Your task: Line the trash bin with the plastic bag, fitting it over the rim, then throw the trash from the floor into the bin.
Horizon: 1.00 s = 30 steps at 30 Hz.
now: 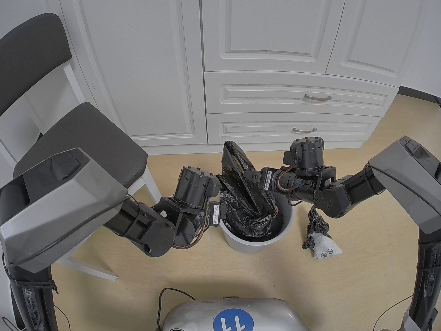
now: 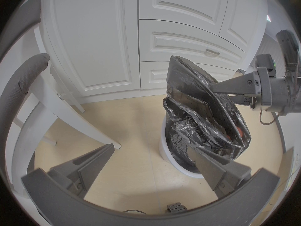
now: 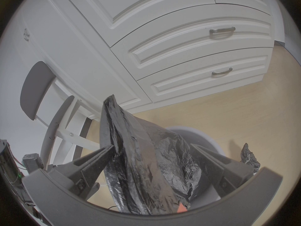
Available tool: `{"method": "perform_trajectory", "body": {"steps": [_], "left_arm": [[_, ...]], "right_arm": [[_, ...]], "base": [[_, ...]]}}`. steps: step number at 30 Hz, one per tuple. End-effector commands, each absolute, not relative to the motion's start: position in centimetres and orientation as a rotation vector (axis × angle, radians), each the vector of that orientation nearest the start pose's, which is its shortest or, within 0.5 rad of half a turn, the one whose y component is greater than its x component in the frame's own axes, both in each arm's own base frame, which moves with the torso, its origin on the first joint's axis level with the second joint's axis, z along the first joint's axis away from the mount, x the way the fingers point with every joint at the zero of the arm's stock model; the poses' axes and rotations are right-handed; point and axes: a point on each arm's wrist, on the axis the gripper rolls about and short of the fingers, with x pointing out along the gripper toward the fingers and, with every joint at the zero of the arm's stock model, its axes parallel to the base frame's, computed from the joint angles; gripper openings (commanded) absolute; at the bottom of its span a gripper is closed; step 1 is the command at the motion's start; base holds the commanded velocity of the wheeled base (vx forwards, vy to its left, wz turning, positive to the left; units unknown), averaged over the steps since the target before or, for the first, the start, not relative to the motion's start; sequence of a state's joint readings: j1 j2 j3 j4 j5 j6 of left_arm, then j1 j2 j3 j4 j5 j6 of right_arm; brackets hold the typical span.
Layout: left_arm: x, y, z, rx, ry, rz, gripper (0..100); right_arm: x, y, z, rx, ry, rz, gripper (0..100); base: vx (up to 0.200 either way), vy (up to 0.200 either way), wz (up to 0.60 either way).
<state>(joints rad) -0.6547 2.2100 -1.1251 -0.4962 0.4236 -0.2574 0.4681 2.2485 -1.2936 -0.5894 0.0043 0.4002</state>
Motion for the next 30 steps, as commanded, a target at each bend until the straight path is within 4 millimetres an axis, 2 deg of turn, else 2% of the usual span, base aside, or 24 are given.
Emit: {"method": "perform_trajectory", "body": {"steps": [1, 9, 10, 15, 23, 29, 30], "left_arm": [[32.9, -24.2, 6.4, 0.056, 0.534, -0.158, 100], [32.7, -24.4, 6.0, 0.06, 0.543, -0.162, 100], [32.8, -24.4, 5.9, 0.061, 0.545, -0.161, 100], [32.9, -24.5, 5.7, 0.054, 0.536, -0.163, 100], [34.2, -25.5, 2.9, -0.011, 0.448, -0.174, 100], [34.6, -25.4, 2.6, -0.018, 0.435, -0.173, 100], [34.9, -25.5, 2.0, -0.019, 0.435, -0.17, 100]], "right_arm": [[40.5, 20.3, 8.4, 0.301, 0.466, 0.378, 100], [40.6, 20.3, 8.3, 0.302, 0.463, 0.379, 100], [40.6, 20.3, 8.4, 0.304, 0.461, 0.379, 0], [40.6, 20.3, 8.9, 0.319, 0.448, 0.381, 0], [40.2, 21.4, 8.8, 0.327, 0.445, 0.359, 0], [40.2, 21.3, 8.9, 0.326, 0.438, 0.346, 0], [40.1, 21.3, 9.2, 0.328, 0.432, 0.348, 0]], "base": [[0.0, 0.0, 0.0], [0.0, 0.0, 0.0], [0.0, 0.0, 0.0], [0.0, 0.0, 0.0], [0.0, 0.0, 0.0], [0.0, 0.0, 0.0], [0.0, 0.0, 0.0]]}}
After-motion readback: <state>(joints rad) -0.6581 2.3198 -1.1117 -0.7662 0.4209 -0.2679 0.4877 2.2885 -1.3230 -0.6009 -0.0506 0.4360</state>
